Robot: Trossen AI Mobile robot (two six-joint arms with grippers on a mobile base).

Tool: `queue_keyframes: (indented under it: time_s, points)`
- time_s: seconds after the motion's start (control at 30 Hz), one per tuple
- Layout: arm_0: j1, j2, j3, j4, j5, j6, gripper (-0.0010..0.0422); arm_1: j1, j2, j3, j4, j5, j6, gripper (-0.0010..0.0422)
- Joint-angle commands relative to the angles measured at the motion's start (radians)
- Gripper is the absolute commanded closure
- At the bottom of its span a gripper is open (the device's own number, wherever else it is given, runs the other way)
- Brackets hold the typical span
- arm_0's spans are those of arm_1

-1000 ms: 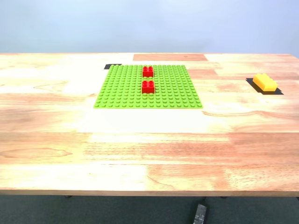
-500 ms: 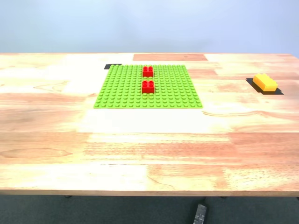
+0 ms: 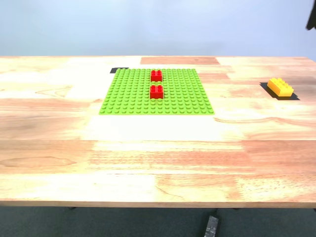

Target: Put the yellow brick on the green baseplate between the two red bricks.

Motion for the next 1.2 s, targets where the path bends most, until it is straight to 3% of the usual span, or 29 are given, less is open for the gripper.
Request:
queue_keyframes:
  time_s: [0.03,0.2,0.33,0.73,1.2]
  points:
    - [0.001,-0.001,-0.018,0.011,0.001,0.022,0.0413,0.000,0.054,0.007,0.008,-0.004,-0.013,0.0274]
    - [0.001,-0.001,-0.039,0.031,-0.076,0.025,0.0412,0.004,0.143,-0.002,0.036,-0.003,-0.045,0.0209]
    - [0.001,-0.001,-0.039,0.036,-0.096,0.025,0.0412,0.021,0.218,-0.006,0.067,-0.003,-0.047,0.0183]
    - [0.000,-0.002,-0.035,0.037,-0.085,0.025,0.0413,0.035,0.349,-0.030,0.111,0.050,-0.048,0.0181]
    - [-0.004,-0.002,-0.037,0.038,-0.058,0.025,0.0413,0.031,0.358,-0.051,0.171,0.045,-0.019,0.0181]
